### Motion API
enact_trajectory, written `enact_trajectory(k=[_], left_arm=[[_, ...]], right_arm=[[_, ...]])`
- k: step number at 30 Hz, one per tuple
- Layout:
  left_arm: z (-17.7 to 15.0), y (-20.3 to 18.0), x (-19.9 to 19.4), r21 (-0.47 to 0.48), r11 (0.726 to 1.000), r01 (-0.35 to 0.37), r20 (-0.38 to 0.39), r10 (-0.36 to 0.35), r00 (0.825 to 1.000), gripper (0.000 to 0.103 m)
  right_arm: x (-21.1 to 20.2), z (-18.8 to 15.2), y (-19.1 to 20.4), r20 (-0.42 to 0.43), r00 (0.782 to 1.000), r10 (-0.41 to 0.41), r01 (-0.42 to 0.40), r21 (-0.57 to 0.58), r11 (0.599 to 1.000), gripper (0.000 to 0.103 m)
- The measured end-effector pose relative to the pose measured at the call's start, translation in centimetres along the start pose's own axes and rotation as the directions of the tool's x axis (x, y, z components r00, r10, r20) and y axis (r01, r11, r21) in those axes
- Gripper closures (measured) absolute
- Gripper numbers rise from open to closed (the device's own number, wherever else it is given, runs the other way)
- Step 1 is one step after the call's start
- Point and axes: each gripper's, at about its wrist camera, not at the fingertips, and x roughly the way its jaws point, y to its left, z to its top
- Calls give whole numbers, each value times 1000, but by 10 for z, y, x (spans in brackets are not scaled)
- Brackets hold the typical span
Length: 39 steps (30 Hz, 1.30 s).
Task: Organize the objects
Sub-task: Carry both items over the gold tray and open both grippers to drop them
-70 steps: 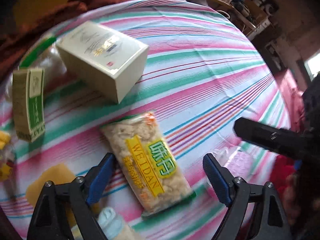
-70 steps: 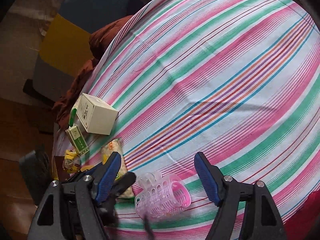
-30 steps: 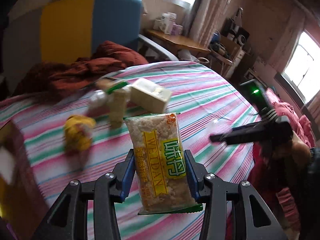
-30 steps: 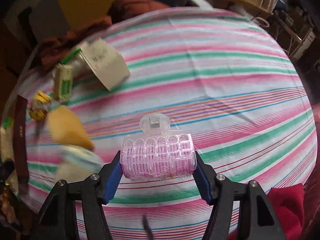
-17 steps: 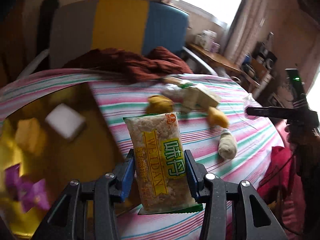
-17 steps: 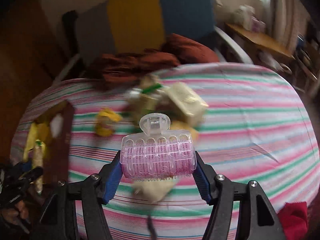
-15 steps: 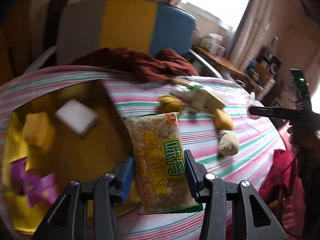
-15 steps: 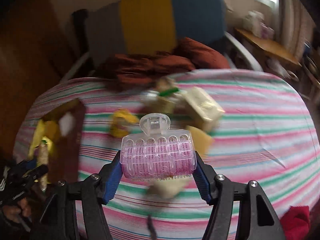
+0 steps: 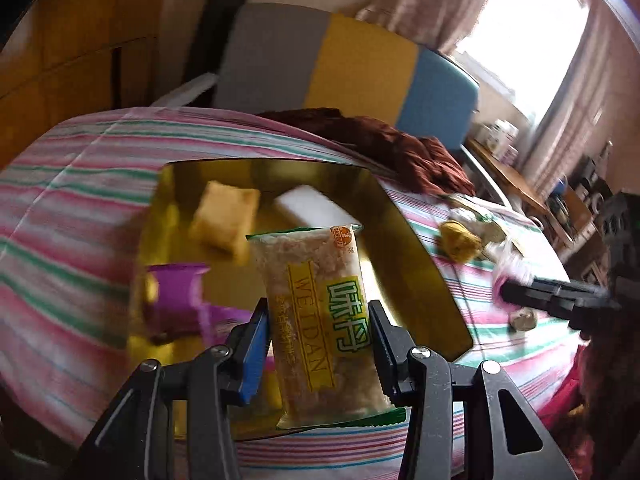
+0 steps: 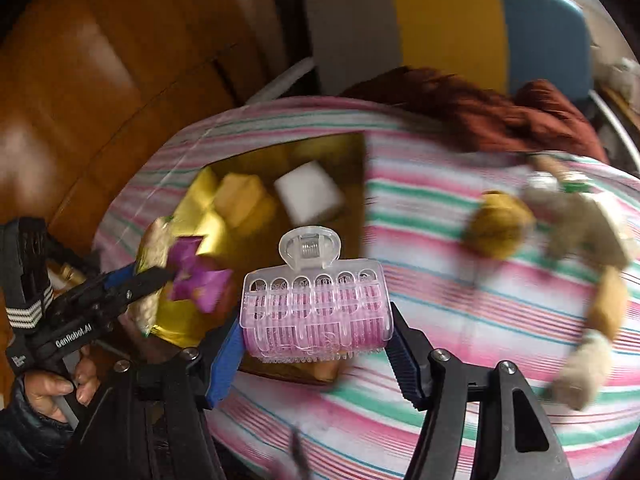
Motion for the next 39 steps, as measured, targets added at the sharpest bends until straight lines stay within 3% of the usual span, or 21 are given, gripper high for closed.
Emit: enact_trajectory(k=[8,19,27,32,36,39], left_arm=[[3,37,-17,-67,998,-17,43,20,999,56],[38,38,-9,-47,999,-4,84,7,996,56],[69,37,14,-30,999,-11,77,14,997,56],[74,38,20,-34,999,3,75,0,997,35],[70,41,16,-54,999,-7,80,11,997,34],[63,47,11,-85,996,-22,83,29,996,32]], right_arm=[[52,-4,57,-86,991,99,-105,-61,993,38],[80,-9,93,-103,979,175,-186,-110,976,38],[103,-14,115,-135,946,295,-310,-108,945,36],[108,-20,124,-142,929,341,-357,-114,927,25],[103,-22,115,-120,932,343,-353,-82,932,25],[96,-23,108,-97,947,307,-315,-76,946,24]])
